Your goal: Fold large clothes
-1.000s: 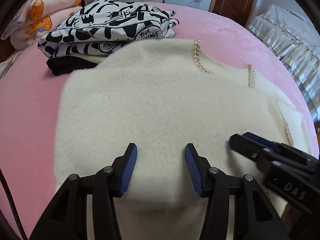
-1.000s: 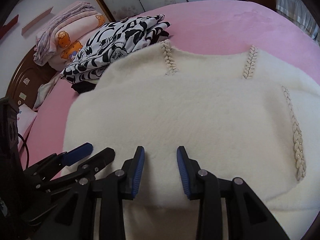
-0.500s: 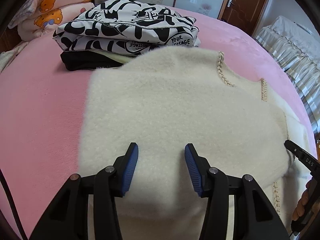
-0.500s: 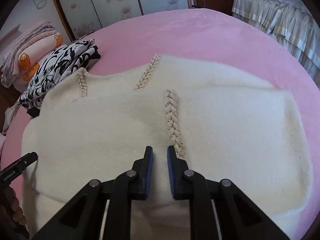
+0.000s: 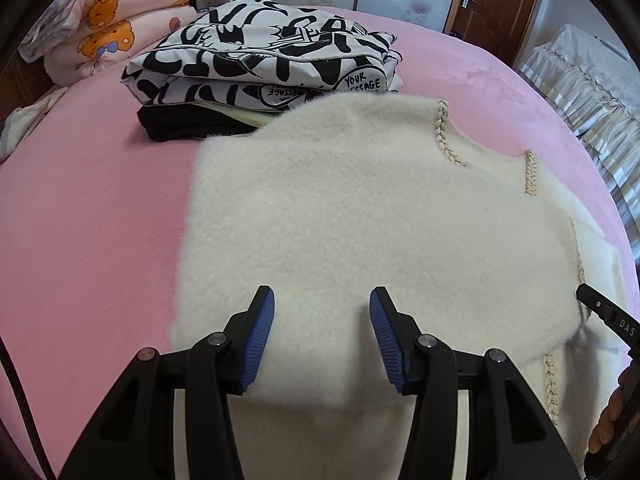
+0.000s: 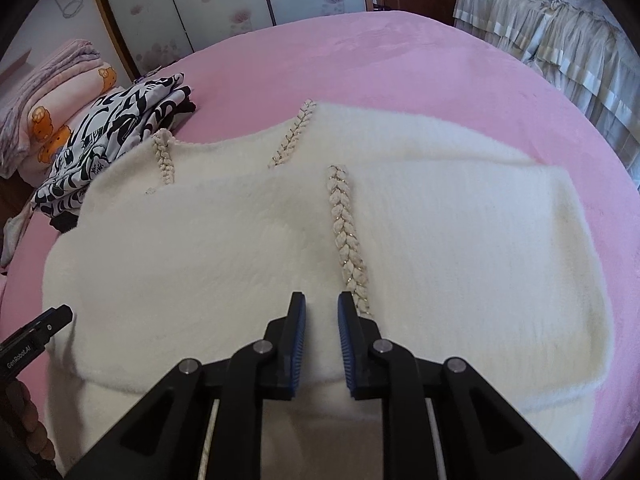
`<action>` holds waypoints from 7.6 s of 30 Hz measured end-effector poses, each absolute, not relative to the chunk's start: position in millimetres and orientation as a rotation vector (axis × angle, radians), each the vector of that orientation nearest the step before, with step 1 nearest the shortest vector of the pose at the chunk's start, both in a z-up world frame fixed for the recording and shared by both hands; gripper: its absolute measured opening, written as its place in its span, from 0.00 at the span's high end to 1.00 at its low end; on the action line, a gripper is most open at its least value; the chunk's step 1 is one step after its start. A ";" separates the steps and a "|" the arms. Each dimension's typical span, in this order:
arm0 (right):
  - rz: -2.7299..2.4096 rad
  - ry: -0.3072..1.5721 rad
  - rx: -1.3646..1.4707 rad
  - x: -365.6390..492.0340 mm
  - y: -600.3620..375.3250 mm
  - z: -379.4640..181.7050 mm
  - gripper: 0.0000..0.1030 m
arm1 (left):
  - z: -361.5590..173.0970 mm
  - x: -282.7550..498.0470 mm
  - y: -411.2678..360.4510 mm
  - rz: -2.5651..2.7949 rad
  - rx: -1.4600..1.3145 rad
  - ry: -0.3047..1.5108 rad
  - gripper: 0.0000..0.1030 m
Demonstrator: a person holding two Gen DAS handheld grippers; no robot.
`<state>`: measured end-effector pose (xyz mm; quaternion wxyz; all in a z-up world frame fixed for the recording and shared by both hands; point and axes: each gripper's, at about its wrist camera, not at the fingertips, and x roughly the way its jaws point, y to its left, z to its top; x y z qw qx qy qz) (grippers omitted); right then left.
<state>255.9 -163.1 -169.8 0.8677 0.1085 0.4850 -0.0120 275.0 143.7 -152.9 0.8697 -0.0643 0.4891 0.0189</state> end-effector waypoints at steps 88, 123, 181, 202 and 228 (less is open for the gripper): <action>0.120 1.179 0.172 -91.5 -282.1 -205.6 0.89 | -191.8 -38.3 197.2 -0.221 -0.231 1.211 0.93; 0.287 0.850 0.805 103.1 -337.5 -84.6 0.92 | -73.7 144.5 214.1 -0.243 -0.808 0.880 0.93; 0.214 1.060 0.239 248.3 -299.0 -182.6 0.38 | -151.1 312.9 162.9 -0.382 0.061 1.074 0.32; -0.030 0.844 -0.001 198.6 -291.8 -110.6 0.93 | -76.9 267.3 147.1 -0.128 0.238 0.885 0.93; -0.193 0.845 -0.039 363.3 -287.0 -117.5 0.93 | -109.7 407.1 151.8 0.100 0.126 0.841 0.93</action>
